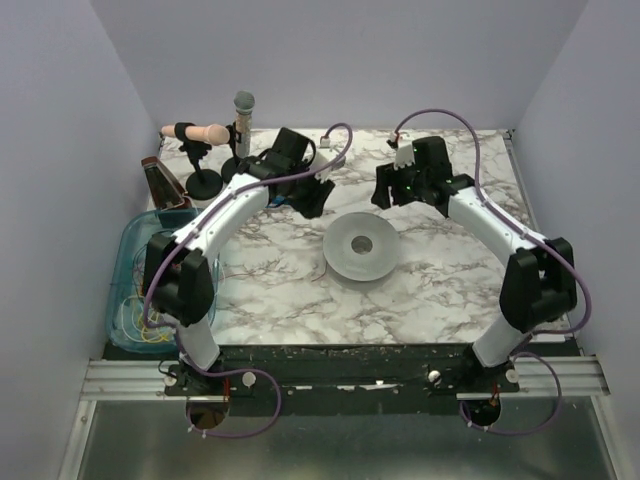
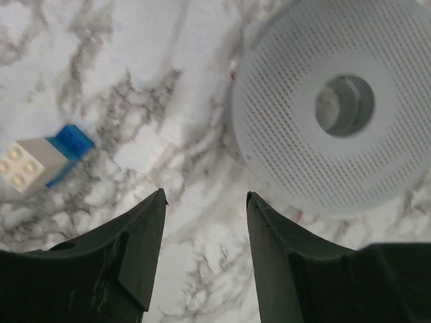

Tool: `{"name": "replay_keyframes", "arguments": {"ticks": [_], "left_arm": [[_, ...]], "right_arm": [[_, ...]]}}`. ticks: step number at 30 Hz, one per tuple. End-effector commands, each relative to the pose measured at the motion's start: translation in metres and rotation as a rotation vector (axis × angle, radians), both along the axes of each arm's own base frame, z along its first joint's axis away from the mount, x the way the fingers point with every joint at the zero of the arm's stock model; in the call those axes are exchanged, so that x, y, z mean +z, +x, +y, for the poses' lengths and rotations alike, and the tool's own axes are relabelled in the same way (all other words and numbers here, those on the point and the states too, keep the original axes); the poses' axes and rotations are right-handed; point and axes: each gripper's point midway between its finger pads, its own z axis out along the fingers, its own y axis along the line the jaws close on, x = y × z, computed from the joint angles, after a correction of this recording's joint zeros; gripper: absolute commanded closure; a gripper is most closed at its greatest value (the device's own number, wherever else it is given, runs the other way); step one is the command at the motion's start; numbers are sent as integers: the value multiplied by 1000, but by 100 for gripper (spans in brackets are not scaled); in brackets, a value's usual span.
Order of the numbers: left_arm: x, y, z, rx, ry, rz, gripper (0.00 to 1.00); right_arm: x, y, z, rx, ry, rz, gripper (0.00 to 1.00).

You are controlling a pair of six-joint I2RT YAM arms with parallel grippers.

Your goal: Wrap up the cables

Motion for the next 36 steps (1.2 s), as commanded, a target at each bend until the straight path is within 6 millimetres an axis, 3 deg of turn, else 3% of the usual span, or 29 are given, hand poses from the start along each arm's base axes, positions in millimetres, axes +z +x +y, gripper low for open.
{"name": "replay_keyframes", "arguments": {"ticks": [1, 6, 9, 23, 32, 36], "left_arm": [[-29, -85, 5, -107, -31, 143, 41], [-58, -135, -7, -173, -42, 258, 41], [-71, -145, -22, -213, -28, 276, 42], [-104, -79, -71, -101, -39, 327, 43], [-85, -8, -105, -46, -28, 226, 43], [-83, 1, -114, -52, -32, 241, 43]], "right_arm": [[-32, 9, 10, 138, -67, 57, 30], [-57, 14, 15, 149, -60, 116, 30], [-73, 12, 8, 110, -74, 149, 30], [-99, -36, -32, -219, -12, 214, 30], [-105, -73, -28, -293, 157, 243, 32], [-100, -78, -36, -405, 233, 212, 32]]}}
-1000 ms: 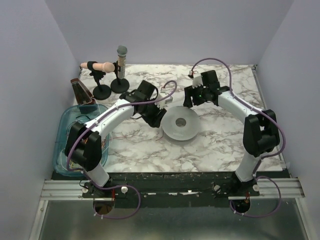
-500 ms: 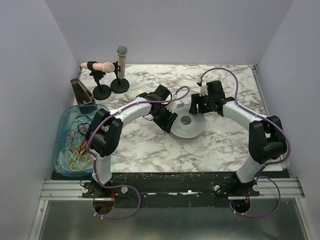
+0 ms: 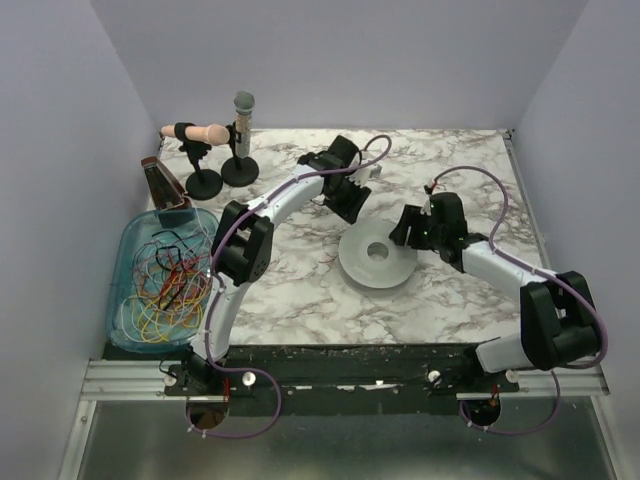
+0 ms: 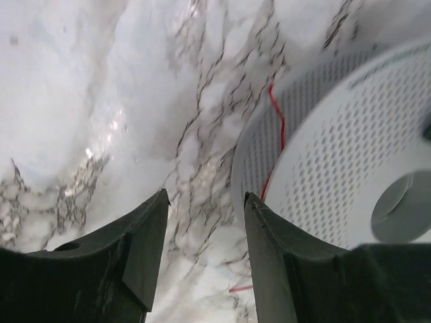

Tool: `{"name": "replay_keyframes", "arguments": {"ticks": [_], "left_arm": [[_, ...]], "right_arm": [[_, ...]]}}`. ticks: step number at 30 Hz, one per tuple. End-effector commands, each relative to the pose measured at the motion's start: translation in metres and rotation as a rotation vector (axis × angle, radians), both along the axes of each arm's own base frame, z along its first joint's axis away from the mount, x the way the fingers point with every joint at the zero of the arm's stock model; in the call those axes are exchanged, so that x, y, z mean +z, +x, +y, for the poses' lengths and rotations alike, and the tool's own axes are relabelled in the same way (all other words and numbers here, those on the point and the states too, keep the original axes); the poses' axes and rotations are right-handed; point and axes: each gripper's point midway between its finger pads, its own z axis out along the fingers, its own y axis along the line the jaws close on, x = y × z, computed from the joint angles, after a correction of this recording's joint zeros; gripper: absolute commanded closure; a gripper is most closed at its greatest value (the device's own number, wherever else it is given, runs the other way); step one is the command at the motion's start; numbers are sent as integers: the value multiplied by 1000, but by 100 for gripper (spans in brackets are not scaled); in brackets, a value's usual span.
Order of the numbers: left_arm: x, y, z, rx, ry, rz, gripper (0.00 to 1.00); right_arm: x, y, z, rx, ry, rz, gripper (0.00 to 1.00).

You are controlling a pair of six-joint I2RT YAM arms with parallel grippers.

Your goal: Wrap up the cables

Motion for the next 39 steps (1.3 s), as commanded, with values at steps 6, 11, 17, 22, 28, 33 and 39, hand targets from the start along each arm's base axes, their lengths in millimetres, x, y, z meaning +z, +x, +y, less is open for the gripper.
{"name": "replay_keyframes", "arguments": {"ticks": [6, 11, 17, 22, 28, 33, 39], "left_arm": [[34, 26, -14, 3, -54, -100, 42], [87, 33, 20, -2, -80, -212, 39], [118, -54, 28, -285, -119, -268, 37], [122, -141, -3, -613, -168, -377, 26], [92, -176, -60, -721, -171, -416, 1], [74, -190, -97, -735, -88, -549, 1], [57, -200, -127, -729, 70, -749, 13]], "right_arm": [[15, -20, -10, -162, 79, -77, 29], [55, -18, 3, 108, -48, -143, 28], [89, -24, -3, 260, -175, -152, 22], [90, -17, -17, 204, -148, -65, 23], [78, -18, -32, 133, -103, -26, 23], [69, -26, -46, 94, -108, -24, 23], [63, -30, -51, 83, -105, -24, 23]]}}
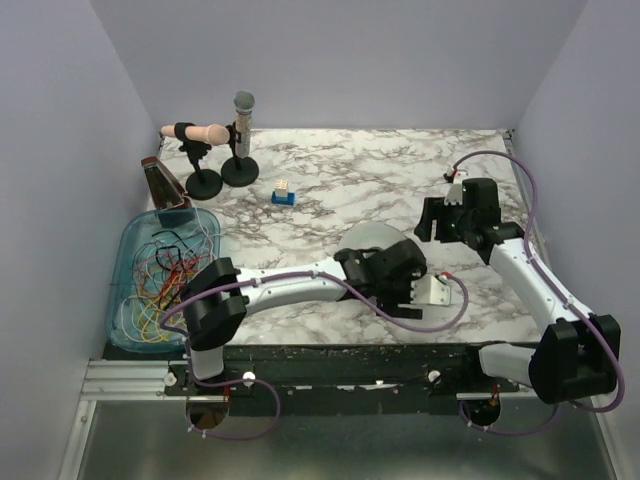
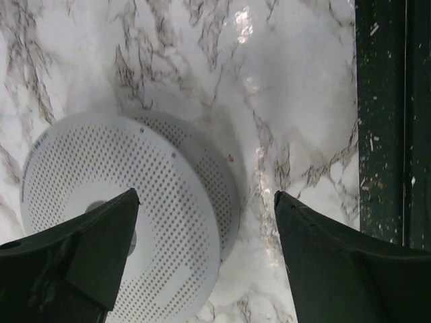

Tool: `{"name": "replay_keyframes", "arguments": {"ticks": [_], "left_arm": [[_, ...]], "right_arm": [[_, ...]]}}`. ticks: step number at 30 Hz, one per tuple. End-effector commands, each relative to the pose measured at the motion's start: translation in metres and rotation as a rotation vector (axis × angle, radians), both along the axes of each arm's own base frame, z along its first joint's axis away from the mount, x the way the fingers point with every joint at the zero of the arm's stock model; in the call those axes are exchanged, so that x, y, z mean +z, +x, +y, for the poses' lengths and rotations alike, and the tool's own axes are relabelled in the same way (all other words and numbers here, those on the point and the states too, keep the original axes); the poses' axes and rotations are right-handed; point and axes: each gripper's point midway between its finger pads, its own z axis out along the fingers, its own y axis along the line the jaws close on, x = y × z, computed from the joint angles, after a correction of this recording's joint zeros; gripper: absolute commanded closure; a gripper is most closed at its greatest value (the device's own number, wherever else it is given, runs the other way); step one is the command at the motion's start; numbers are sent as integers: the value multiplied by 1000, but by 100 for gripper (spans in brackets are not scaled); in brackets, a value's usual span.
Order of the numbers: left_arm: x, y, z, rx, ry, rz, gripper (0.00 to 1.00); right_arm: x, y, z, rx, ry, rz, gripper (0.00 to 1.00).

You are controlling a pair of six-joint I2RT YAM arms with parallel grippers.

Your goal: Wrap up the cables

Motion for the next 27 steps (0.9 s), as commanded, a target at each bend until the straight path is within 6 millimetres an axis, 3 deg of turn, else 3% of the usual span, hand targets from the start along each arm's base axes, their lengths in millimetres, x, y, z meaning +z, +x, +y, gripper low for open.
{"name": "replay_keyframes", "arguments": {"ticks": [1, 6, 10, 13, 17, 27], "left_arm": [[6, 16, -30, 68, -17, -265, 14], [-15, 13, -42, 39, 24, -310, 24], [-34, 22, -37, 50, 64, -324, 21], [-36, 23, -30, 64, 79, -295, 21], [-39, 18, -11, 49, 113, -238, 21], [-53, 9, 62, -100, 227, -131, 22]], "right_arm": [[1, -5, 0, 4, 25, -5, 23], [-3, -7, 0, 5, 35, 1, 23], [-3, -10, 0, 4, 40, -1, 23], [-3, -11, -2, 0, 36, -4, 23], [-5, -13, -3, -2, 37, -2, 23], [-4, -11, -2, 0, 48, -9, 23]]}}
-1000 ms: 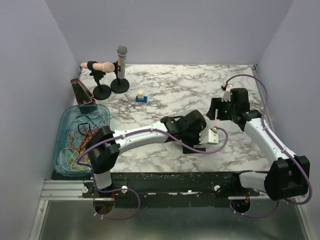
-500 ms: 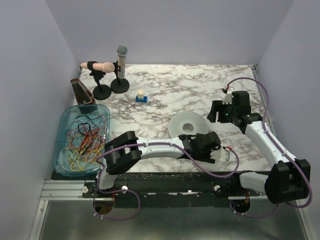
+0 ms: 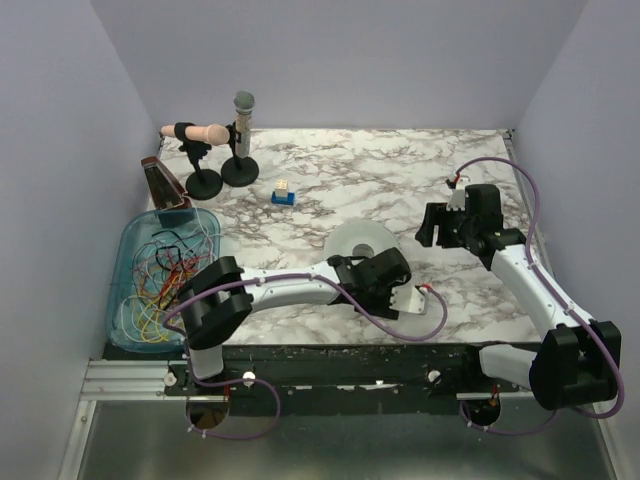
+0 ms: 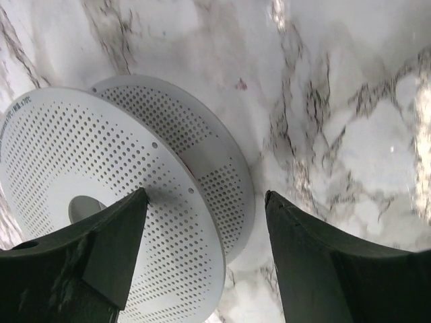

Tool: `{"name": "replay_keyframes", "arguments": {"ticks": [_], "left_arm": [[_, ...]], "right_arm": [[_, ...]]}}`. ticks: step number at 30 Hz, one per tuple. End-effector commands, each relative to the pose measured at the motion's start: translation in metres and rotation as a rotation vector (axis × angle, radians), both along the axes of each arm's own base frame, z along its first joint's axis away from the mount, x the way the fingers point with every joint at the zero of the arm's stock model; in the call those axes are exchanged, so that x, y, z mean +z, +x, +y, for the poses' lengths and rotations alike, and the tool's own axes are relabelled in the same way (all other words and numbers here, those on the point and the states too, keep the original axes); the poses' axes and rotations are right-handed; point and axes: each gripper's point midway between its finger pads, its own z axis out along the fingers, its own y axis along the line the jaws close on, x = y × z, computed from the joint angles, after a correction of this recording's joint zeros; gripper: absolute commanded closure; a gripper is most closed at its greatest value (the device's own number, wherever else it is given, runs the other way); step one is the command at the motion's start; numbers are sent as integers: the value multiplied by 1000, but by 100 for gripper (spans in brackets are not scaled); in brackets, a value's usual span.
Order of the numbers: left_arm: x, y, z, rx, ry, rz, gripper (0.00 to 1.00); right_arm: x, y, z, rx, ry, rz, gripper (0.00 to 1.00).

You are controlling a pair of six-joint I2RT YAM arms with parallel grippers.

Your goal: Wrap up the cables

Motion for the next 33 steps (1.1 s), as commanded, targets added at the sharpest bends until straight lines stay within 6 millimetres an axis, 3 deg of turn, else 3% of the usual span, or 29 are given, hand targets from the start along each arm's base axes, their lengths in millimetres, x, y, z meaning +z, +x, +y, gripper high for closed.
{"name": "replay_keyframes", "arguments": {"ticks": [1, 9, 18, 22, 27, 30, 32, 33], "left_arm": [[-5, -5, 43, -87, 83, 61, 23], [-4, 31, 88, -70, 138, 60, 22], [14, 49, 107, -103, 135, 39, 19], [46, 46, 94, -84, 41, 62, 16], [120, 37, 73, 6, -186, 159, 11], [151, 59, 80, 182, -330, 187, 7], [164, 89, 97, 352, -417, 151, 5], [166, 107, 116, 456, -455, 127, 4]], "right_arm": [[5, 1, 3, 3, 29, -18, 23], [6, 1, 4, 10, 31, -20, 23], [6, 2, 3, 9, 30, -23, 23], [9, 1, 3, 7, 29, -31, 23], [14, 3, -2, -12, 17, -69, 23], [21, 2, -5, -25, 14, -121, 23], [26, 3, -9, -38, 9, -165, 23], [26, 3, -12, -52, 3, -182, 22]]}}
